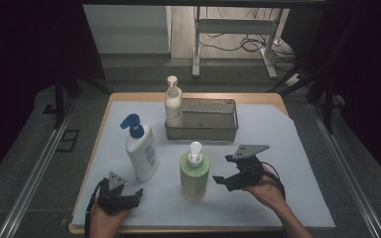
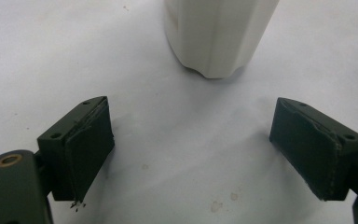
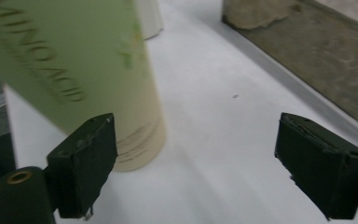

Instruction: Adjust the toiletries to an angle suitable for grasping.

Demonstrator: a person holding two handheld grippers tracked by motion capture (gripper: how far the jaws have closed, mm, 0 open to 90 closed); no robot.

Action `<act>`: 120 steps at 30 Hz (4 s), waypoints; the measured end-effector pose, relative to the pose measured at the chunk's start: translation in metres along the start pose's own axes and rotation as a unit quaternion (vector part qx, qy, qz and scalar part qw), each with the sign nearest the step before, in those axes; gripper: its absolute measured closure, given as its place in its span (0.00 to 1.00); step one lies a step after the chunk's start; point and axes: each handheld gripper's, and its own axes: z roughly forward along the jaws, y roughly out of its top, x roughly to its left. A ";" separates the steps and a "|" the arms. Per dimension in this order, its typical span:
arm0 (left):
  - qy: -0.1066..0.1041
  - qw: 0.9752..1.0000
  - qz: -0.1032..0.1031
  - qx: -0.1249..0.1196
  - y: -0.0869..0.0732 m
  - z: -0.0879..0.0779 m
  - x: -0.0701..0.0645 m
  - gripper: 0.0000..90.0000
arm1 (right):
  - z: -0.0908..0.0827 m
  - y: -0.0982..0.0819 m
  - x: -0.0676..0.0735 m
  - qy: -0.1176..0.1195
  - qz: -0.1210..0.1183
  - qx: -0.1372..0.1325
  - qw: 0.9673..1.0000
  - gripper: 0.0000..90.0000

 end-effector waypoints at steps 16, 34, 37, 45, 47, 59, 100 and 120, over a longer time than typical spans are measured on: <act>0.000 1.000 0.000 0.000 0.000 0.000 0.000 0.14 | 0.011 0.016 0.036 0.030 -0.039 0.003 0.999 0.01; 0.000 1.000 0.000 0.000 0.000 0.000 0.000 0.14 | 0.031 0.037 0.053 0.033 -0.050 -0.001 0.998 0.04; 0.000 1.000 0.000 0.000 0.000 0.000 0.000 0.14 | 0.034 0.040 0.055 0.034 -0.050 -0.003 0.998 0.06; -0.001 1.000 0.000 0.000 0.000 0.000 0.000 0.14 | 0.038 0.043 0.058 0.029 -0.052 -0.012 0.998 0.12; -0.001 1.000 0.000 0.000 0.000 0.000 0.000 0.14 | 0.039 0.044 0.058 0.028 -0.052 -0.014 0.998 0.12; -0.001 1.000 0.000 0.001 0.000 0.000 0.000 0.14 | 0.037 0.044 0.063 0.007 -0.055 -0.007 0.998 0.14; -0.002 1.000 0.001 0.001 0.000 0.000 0.001 0.14 | 0.026 0.099 -0.008 -0.073 0.026 -0.010 0.997 0.14; -0.001 1.000 0.000 0.000 0.000 0.000 0.000 0.14 | 0.020 0.133 -0.025 -0.100 0.034 -0.029 0.994 0.14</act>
